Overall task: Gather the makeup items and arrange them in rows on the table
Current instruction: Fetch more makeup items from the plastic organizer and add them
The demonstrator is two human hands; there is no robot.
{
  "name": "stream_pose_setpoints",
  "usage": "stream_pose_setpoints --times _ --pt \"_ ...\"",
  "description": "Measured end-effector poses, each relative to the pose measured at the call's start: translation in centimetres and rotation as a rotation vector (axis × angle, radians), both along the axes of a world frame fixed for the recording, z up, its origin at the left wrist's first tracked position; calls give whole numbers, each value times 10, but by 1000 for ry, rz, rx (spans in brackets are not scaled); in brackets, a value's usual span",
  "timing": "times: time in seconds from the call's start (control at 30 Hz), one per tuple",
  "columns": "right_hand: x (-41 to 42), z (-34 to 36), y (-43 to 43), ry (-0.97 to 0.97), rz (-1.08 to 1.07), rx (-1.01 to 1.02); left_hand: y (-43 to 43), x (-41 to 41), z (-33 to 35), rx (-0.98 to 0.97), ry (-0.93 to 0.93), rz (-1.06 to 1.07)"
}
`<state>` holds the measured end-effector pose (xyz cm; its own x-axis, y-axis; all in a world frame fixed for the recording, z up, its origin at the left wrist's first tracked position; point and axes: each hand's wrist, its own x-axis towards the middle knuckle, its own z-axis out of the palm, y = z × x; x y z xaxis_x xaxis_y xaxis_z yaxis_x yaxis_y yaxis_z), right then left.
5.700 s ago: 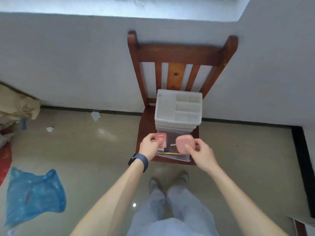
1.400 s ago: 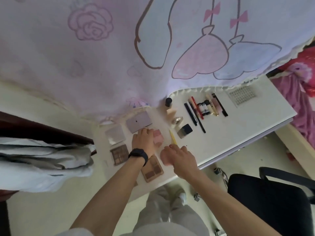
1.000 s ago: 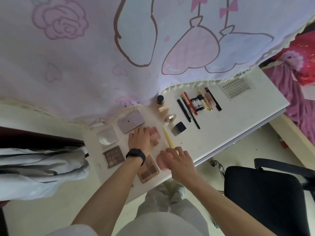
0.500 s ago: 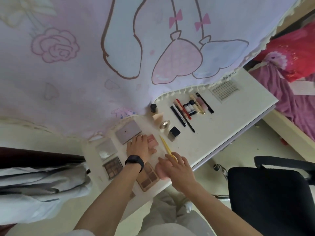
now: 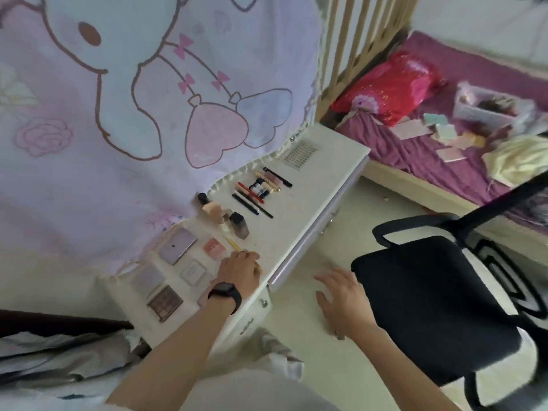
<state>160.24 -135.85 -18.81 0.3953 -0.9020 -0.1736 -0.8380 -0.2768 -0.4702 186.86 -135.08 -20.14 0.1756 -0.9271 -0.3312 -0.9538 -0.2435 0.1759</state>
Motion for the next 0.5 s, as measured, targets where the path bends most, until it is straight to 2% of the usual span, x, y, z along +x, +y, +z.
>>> stream_pose_setpoints --times 0.2,0.3,0.5 --pt "-165 31 82 -96 -448 -152 -5 -194 37 -138 124 -396" --pt "-255 46 141 -89 -665 -229 17 -311 58 -206 281 -575" --pt "-416 107 274 -47 -1137 -412 75 -536 123 -284 405 -1042"
